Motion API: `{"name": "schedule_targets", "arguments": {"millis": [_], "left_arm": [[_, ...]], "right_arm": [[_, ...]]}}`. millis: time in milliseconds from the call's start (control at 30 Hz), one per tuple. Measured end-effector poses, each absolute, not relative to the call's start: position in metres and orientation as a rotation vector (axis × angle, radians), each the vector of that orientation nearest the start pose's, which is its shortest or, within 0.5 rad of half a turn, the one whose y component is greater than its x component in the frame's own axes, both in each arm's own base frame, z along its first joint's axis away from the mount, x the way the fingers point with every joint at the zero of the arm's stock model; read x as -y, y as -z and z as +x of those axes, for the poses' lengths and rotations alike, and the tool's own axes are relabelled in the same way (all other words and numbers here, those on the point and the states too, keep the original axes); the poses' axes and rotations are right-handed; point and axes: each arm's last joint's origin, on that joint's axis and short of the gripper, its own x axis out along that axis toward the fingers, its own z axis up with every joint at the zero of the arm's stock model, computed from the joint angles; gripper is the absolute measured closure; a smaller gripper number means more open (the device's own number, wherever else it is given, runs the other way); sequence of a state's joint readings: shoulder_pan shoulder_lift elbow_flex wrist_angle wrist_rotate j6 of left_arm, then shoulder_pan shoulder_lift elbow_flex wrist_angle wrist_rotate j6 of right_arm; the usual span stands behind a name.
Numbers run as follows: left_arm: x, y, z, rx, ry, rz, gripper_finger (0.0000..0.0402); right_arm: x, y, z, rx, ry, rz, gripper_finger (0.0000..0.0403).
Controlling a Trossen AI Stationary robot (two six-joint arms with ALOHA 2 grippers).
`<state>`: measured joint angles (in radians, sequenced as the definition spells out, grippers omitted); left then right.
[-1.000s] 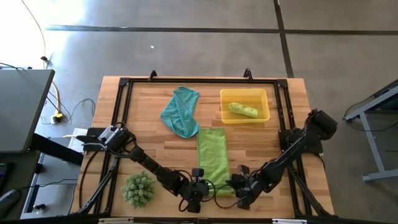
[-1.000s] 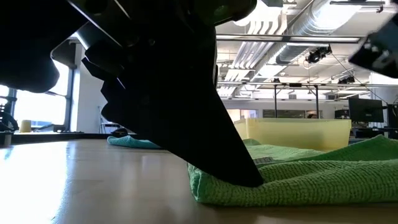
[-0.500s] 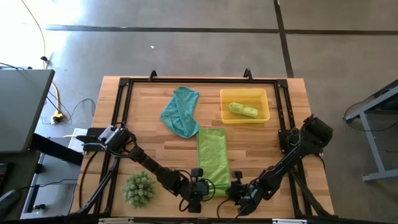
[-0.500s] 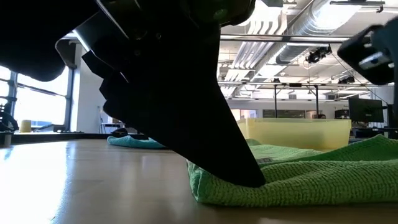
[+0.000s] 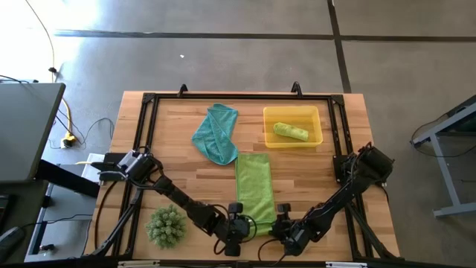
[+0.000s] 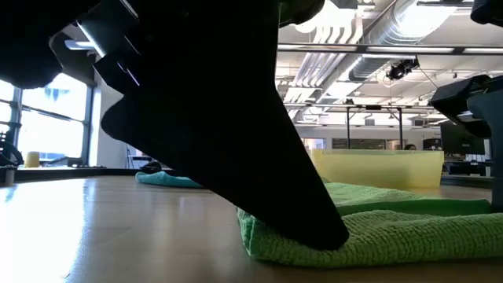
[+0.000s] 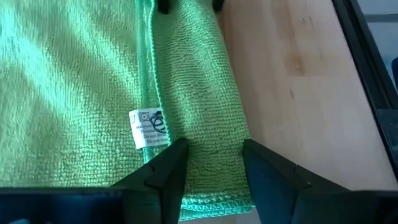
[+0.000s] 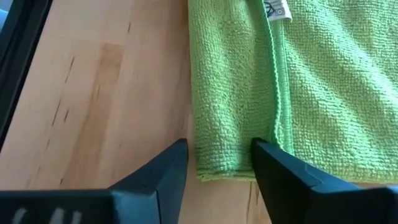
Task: Roll microfiber towels into tight, uniform cylinder then place into a basket
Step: Roll the green towel
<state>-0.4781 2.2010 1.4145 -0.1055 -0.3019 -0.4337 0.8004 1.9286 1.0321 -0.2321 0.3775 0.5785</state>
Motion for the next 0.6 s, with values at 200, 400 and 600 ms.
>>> {"name": "schedule_targets", "arguments": {"millis": [200,400,600], "left_arm": [[0.212,-0.136,0.409,-0.796,0.051,0.047,0.0252],[0.223,-0.155,0.412,-0.791,0.082,0.108,0.0252],[0.229,-0.154,0.407,-0.804,0.079,0.134,0.0252]], "right_arm": [[-0.248,-0.109,0.25,-1.005,-0.063,-0.067,0.0284],[-0.246,-0.108,0.25,-1.017,-0.034,-0.041,0.0346],[-0.245,-0.107,0.249,-1.033,-0.034,-0.037,0.0397]]}}
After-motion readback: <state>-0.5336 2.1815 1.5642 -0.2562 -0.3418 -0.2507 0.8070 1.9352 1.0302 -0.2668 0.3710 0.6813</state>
